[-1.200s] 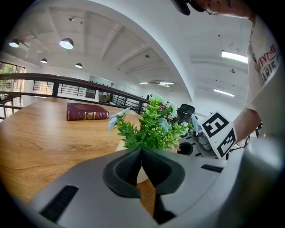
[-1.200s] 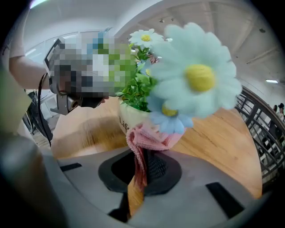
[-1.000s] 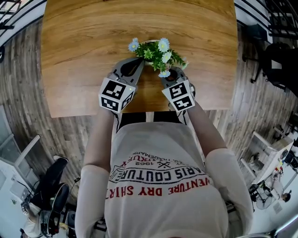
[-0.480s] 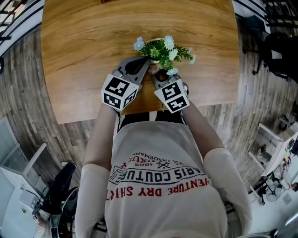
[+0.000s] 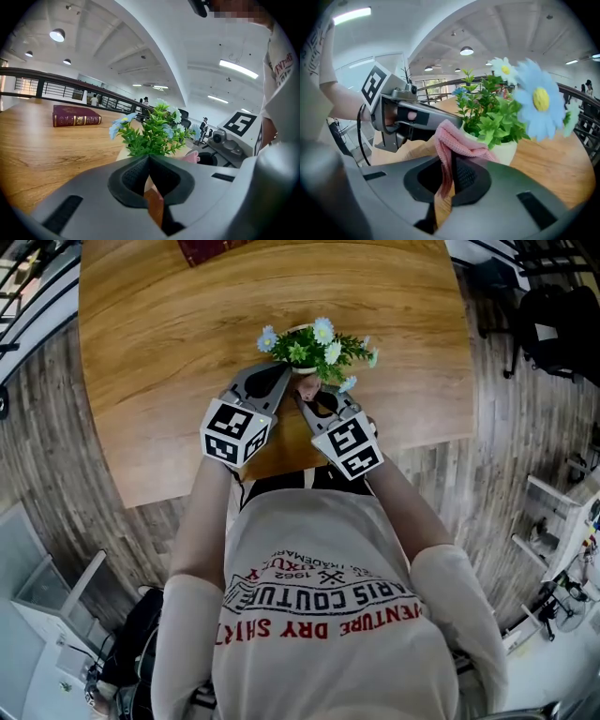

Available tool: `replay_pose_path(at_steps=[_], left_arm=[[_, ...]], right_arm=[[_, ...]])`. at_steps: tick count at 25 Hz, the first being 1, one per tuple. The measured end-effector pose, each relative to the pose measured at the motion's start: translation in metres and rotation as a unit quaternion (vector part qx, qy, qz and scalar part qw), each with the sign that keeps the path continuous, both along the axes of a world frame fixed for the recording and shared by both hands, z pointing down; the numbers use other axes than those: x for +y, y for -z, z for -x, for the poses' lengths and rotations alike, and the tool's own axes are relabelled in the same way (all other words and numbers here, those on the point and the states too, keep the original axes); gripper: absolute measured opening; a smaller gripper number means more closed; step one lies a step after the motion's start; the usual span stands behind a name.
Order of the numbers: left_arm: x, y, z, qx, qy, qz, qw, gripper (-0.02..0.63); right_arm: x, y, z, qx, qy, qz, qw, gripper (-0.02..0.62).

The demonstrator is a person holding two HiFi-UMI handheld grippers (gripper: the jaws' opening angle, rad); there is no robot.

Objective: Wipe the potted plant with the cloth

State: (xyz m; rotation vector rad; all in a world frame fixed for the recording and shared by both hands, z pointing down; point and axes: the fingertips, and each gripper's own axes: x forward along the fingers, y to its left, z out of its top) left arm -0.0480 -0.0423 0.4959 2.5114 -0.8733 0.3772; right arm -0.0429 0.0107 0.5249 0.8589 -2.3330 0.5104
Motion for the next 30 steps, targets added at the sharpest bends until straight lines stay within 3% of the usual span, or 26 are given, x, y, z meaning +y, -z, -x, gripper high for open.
replay_pose_path(at_steps=[9, 19, 23, 30], left_arm=[[0.0, -0.002, 0.0, -0.019, 0.039, 0.006, 0.999, 0.017], [-0.001, -0.003, -0.002, -0.044, 0.069, 0.008, 0.9966, 0.017], [-0.001, -0.003, -0.003, -0.056, 0.081, 0.009, 0.9951, 0.017], [-0.001, 0.0, -0.003, -0.06, 0.107, 0.007, 0.9924, 0.017]], right_arm=[[-0.003, -0.008, -0.084, 0.062, -0.029, 0.011, 0.998, 0.035], [-0.071, -0.011, -0.165, 0.106, -0.038, 0.002, 0.994, 0.035], [-0.105, -0.01, -0.173, 0.112, -0.02, 0.0, 0.993, 0.035], [-0.156, -0.004, -0.149, 0.12, 0.07, -0.026, 0.99, 0.035]])
